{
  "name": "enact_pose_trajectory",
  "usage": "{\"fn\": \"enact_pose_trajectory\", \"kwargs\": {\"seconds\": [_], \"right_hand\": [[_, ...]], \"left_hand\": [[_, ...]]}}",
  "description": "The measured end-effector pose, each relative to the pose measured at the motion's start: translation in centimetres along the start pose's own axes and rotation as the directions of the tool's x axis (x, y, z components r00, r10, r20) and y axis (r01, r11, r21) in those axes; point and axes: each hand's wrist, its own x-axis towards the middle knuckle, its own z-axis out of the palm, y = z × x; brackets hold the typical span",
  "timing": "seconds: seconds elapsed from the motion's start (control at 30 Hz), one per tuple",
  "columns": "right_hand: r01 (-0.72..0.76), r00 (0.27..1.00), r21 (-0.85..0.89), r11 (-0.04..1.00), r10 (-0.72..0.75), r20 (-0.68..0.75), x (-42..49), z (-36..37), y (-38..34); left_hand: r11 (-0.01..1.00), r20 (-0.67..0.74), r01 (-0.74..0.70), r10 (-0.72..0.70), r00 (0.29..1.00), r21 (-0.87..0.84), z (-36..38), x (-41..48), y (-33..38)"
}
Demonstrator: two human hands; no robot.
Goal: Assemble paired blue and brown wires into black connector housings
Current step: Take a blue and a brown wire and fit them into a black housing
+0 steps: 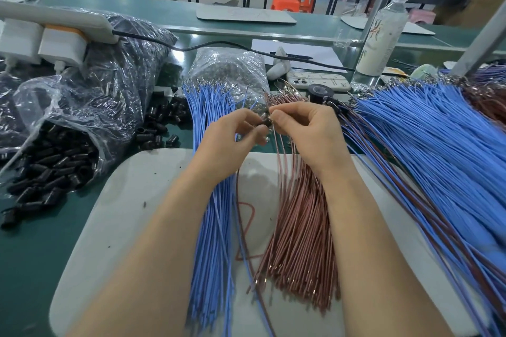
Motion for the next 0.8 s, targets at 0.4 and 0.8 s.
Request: {"fn": "enact_pose_trajectory", "kwargs": {"seconds": [0.4,0.8], "right_hand": [[-0.131,0.991,0.337,0.933,0.12,0.053,0.2,1.1,1.0],[0.095,0.992,-0.009,0.995,-0.095,-0.087,0.1,0.8,0.8]], "left_hand": [[0.997,-0.022,-0.008,0.006,1.0,-0.079,0.5,-0.2,0.3],[1.0,0.001,0.025,-0.025,1.0,-0.005,0.5,0.1,-0.2]]}}
